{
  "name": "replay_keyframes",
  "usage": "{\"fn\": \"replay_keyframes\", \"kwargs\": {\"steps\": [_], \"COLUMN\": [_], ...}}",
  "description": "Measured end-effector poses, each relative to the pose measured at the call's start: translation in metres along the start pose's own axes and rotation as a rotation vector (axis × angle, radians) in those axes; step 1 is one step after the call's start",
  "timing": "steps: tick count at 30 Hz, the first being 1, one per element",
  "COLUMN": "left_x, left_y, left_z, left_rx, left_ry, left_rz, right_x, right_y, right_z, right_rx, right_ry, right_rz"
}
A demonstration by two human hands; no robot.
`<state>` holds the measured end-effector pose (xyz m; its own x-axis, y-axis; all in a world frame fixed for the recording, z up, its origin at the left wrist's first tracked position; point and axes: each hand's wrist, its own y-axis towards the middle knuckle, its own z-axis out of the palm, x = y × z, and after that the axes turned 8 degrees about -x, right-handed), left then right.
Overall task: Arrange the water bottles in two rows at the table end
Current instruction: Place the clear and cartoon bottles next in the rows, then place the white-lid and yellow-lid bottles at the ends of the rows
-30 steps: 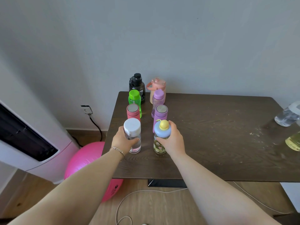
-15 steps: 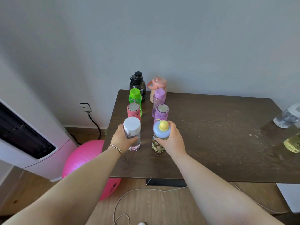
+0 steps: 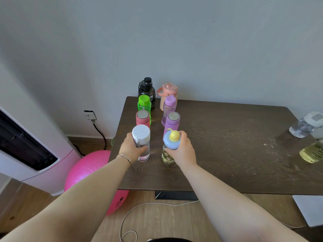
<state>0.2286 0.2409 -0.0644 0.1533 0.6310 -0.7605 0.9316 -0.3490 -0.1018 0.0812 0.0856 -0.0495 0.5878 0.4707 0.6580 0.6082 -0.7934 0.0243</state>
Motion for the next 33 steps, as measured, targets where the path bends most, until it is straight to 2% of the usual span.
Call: {"fn": "replay_keyframes", "kwargs": {"steps": [7, 11, 16, 21, 26, 33], "left_x": [-0.009, -0.013, -0.032, -0.064, -0.107, -0.185], "left_y": [-0.005, -0.004, -0.009, -0.024, -0.043, -0.079], "left_z": [-0.008, -0.013, -0.011, 0.008, 0.039, 0.112], "left_rx": [-0.052, -0.078, -0.102, -0.084, -0.043, 0.005], "left_ry": [0.035, 0.217, 0.55, 0.715, 0.835, 0.869], "left_rz": [0.125, 0.266, 0.549, 0.735, 0.848, 0.874], "right_x": [0.001, -0.005, -0.016, -0.04, -0.073, -0.138], "right_y": [-0.001, 0.007, 0.014, 0.02, 0.028, 0.039], "right_z": [-0.003, -0.012, -0.031, -0.062, -0.104, -0.187], "right_rx": [0.061, 0.138, 0.191, 0.129, 0.08, 0.007], "right_ry": [-0.047, -0.135, -0.332, -0.593, -0.638, -0.603], "right_rz": [-0.03, -0.082, -0.229, -0.431, -0.403, -0.276]}}
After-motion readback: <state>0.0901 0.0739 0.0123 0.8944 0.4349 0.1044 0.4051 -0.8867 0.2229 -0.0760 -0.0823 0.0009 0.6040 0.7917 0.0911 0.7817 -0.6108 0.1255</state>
